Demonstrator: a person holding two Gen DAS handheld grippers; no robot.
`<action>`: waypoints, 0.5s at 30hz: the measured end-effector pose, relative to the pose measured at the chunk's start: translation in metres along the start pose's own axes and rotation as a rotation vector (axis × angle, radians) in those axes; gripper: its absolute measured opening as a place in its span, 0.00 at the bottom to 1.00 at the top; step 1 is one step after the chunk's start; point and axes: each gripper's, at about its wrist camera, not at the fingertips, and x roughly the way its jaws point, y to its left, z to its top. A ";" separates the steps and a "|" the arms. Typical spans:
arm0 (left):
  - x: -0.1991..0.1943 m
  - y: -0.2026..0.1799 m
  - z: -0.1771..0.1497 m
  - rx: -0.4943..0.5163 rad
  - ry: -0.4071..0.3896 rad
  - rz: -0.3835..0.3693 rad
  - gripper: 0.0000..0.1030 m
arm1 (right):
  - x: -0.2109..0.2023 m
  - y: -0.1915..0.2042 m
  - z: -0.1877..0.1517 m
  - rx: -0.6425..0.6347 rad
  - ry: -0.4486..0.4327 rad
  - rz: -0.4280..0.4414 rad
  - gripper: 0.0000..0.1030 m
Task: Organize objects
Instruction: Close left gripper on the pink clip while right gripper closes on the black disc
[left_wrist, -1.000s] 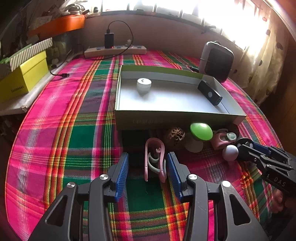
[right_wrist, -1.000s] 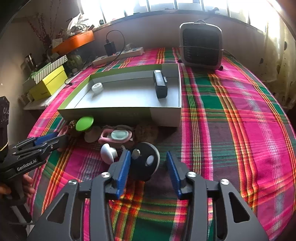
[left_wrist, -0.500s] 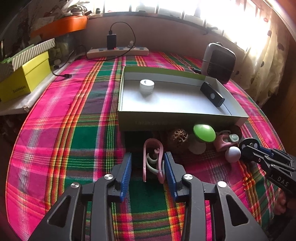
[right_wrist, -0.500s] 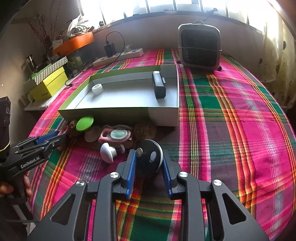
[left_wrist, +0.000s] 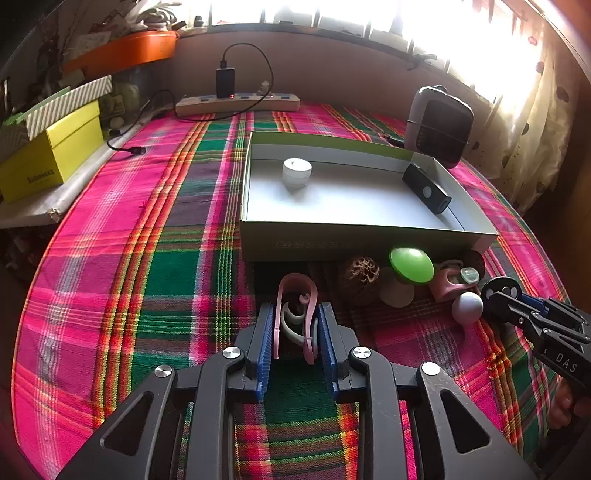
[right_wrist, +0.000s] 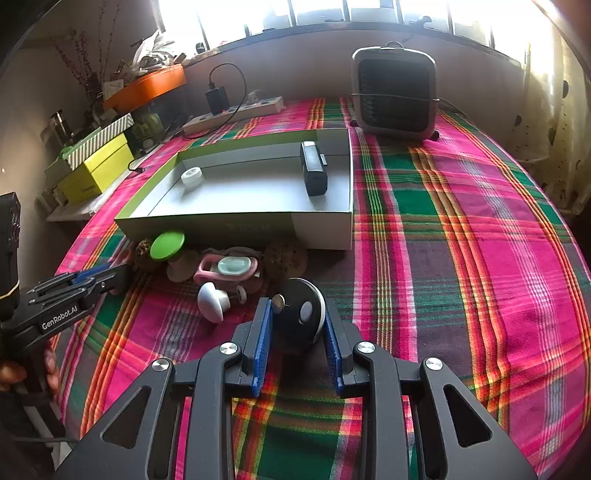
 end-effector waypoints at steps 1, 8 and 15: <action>0.000 0.000 0.000 0.000 0.000 0.000 0.21 | 0.000 0.000 0.000 0.000 0.000 0.000 0.27; 0.000 -0.001 -0.001 0.010 0.000 0.006 0.21 | 0.000 -0.001 -0.001 0.004 -0.003 -0.005 0.27; -0.001 -0.001 -0.002 0.010 -0.002 0.005 0.21 | -0.002 -0.001 -0.002 0.007 -0.010 -0.003 0.27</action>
